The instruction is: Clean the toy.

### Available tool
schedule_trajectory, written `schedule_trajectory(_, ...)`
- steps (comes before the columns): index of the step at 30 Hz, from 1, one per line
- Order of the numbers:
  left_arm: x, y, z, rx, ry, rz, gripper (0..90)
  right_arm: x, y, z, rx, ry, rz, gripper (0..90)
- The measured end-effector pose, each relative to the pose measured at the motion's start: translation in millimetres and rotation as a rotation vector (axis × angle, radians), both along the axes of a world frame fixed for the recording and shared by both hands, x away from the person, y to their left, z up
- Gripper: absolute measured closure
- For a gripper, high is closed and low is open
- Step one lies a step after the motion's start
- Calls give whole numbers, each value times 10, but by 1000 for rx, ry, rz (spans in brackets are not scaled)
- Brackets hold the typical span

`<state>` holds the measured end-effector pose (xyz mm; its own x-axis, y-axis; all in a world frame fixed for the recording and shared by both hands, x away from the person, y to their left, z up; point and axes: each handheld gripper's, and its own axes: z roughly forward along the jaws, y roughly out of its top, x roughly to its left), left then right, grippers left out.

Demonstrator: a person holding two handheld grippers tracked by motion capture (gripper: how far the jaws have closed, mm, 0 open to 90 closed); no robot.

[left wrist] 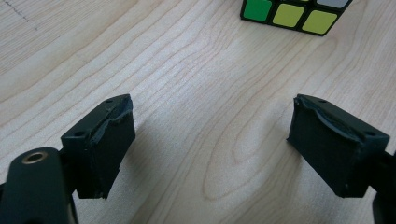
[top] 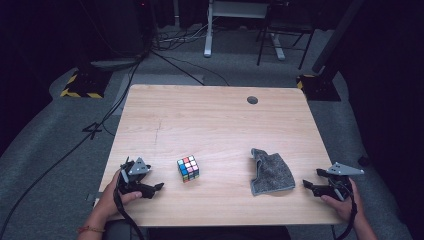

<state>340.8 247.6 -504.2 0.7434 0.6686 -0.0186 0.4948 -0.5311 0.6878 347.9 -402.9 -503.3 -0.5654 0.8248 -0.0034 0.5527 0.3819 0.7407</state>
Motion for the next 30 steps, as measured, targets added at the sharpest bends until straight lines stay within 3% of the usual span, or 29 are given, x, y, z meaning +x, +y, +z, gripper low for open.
schedule_trajectory(30,0,0,0,0,-1,5,149,-1,4,0,3,0,-8,204)
